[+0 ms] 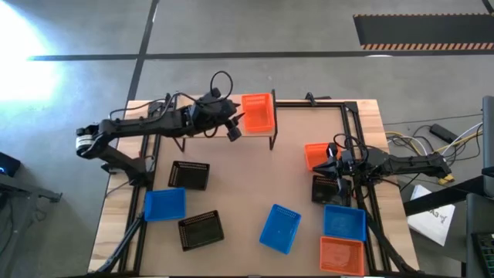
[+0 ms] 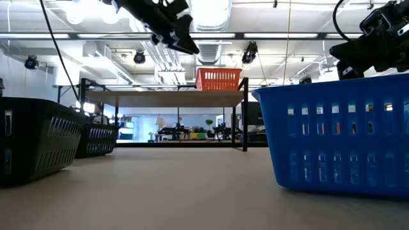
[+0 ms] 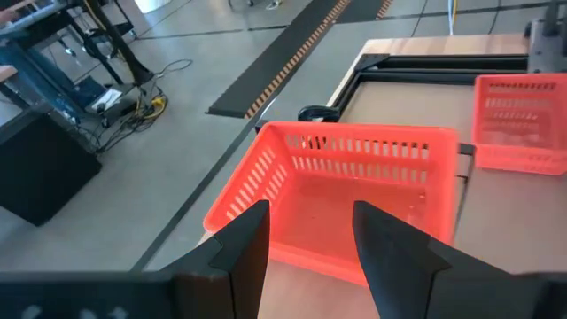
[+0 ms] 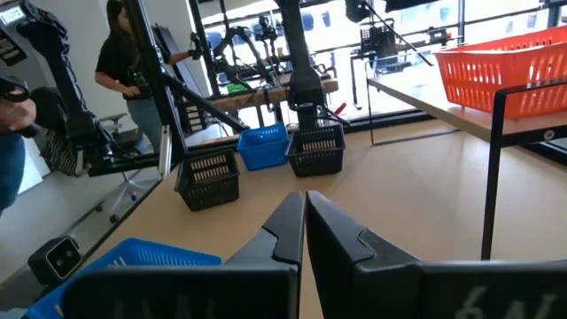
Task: Stack baskets on shelf by color
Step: Put the top left black basket on the shelf
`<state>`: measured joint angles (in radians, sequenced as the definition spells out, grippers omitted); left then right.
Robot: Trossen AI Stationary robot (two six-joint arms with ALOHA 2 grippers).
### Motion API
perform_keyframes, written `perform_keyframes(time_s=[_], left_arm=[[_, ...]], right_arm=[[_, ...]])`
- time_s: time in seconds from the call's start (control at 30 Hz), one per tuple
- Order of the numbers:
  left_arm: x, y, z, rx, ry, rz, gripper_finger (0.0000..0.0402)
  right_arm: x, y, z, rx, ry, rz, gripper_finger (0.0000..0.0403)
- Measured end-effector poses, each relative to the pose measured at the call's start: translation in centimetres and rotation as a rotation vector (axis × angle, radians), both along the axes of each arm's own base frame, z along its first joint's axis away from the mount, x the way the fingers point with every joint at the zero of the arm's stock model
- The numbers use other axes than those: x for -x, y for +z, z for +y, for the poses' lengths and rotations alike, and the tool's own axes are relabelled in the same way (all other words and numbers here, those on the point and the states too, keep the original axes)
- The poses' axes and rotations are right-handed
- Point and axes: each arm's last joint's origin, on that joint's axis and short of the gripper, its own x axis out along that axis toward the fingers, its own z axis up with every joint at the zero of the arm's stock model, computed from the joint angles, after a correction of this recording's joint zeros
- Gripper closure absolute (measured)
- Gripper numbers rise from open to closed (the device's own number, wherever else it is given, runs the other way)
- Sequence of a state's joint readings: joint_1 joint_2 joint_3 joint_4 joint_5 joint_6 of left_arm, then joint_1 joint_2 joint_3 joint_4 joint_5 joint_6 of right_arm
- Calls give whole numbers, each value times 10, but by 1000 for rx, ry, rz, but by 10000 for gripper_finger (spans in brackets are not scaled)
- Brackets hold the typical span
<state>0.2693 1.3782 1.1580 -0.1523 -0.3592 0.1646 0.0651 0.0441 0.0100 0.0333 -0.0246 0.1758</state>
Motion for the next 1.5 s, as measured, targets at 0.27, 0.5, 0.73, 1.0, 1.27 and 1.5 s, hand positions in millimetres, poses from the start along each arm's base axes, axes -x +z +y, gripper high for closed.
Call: perform_keyframes(time_s=[0.27,0.5,0.73,1.0,1.27,1.5], left_arm=[[11,12,-49,-55,-36,39,253],[14,6,-116,-23,-139,67,253],[31,-29,-168,276,-60,168,253],[46,-58,-179,544,274,171,253],[42,-74,-173,693,444,215,236],[42,-99,-165,730,679,306,151]], right_arm=[[0,0,0,0,0,0,394],[0,0,0,0,0,0,394],[0,0,0,0,0,2,394],[0,0,0,0,0,1,394],[0,0,0,0,0,2,394],[0,0,0,0,0,2,394]])
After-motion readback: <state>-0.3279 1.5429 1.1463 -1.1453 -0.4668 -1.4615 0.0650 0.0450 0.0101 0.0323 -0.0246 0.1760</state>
